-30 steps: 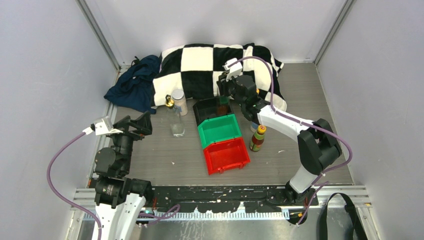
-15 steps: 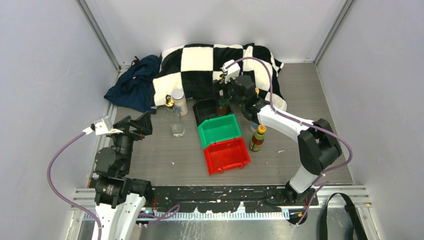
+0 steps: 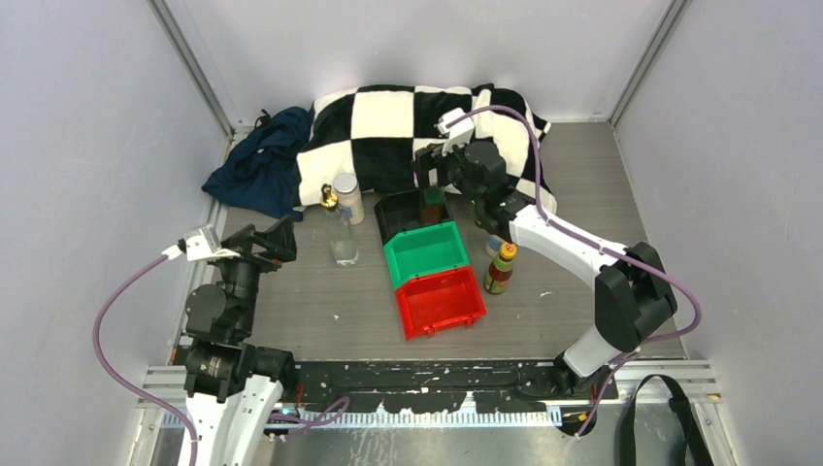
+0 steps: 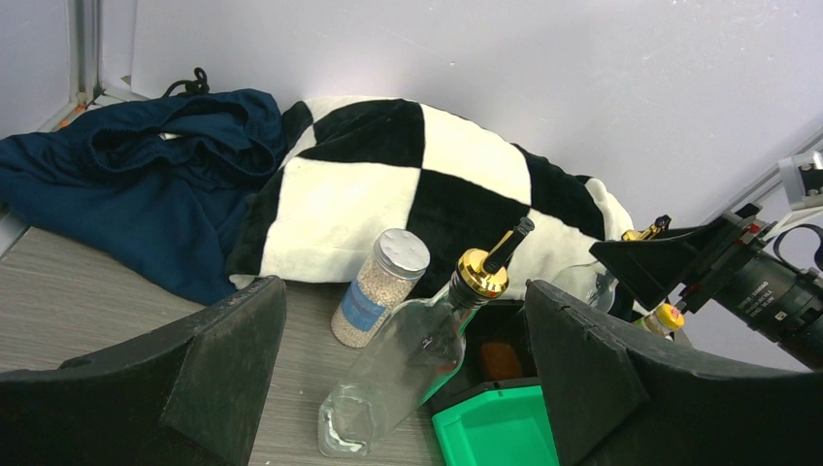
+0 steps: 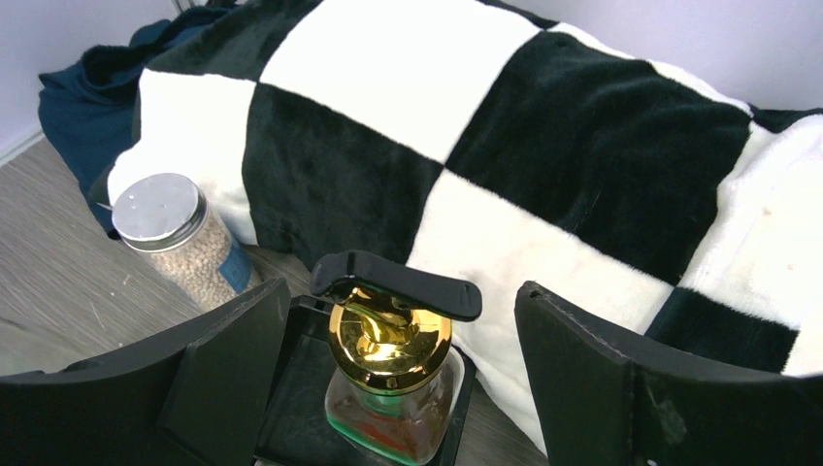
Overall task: Organize the condiment bottles
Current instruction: Place the bottle in the storage box.
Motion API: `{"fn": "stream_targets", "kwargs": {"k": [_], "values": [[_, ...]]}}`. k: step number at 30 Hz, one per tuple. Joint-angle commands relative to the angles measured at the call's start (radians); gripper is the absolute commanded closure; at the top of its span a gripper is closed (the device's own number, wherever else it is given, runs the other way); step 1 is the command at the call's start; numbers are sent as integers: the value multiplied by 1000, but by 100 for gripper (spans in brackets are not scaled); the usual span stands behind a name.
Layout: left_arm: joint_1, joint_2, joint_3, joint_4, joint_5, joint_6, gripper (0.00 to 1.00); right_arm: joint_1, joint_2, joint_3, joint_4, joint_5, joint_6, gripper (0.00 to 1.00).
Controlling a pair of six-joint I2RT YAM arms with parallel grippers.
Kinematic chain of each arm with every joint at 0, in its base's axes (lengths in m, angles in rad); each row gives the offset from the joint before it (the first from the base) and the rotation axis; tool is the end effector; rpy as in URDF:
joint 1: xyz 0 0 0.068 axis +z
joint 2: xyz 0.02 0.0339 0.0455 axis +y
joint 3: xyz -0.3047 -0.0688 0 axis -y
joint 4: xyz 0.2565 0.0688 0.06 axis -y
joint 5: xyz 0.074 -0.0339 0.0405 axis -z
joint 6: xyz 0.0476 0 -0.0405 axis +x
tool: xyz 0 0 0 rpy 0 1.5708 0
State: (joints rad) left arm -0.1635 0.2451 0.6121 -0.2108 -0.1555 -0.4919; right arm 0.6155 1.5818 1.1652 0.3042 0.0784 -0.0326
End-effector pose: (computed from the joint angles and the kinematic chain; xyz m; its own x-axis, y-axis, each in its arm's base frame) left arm 0.0622 -0.0028 0.3543 0.1306 -0.4945 -0.8593 0.0812 0.8692 -0.4878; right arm 0.3311 0.2296 0.3556 -0.0748 -0.0927 -0.9929 -0.5148 0.8563 -0.0412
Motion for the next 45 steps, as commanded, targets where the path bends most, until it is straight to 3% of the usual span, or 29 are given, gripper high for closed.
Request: {"fn": "stream_targets", "kwargs": {"k": [1,11,18,29,38,45], "values": [[4,10,-1,66,14,0,7,14,-77,49,-3,-8,-9,8],[4,25,9,56,17,27,7,63,-232,9,-48,60,-15,8],[4,43,64,16,36,46,6,176,-375,-34,-139,198,-19,9],[-3,25,141,-102,89,1,6,469,-522,-208,-351,569,158,44],[-3,47,155,-153,150,9,6,641,-488,-295,-376,699,249,43],[-3,209,232,-224,311,49,1,667,-498,-315,-375,728,264,39]]}}
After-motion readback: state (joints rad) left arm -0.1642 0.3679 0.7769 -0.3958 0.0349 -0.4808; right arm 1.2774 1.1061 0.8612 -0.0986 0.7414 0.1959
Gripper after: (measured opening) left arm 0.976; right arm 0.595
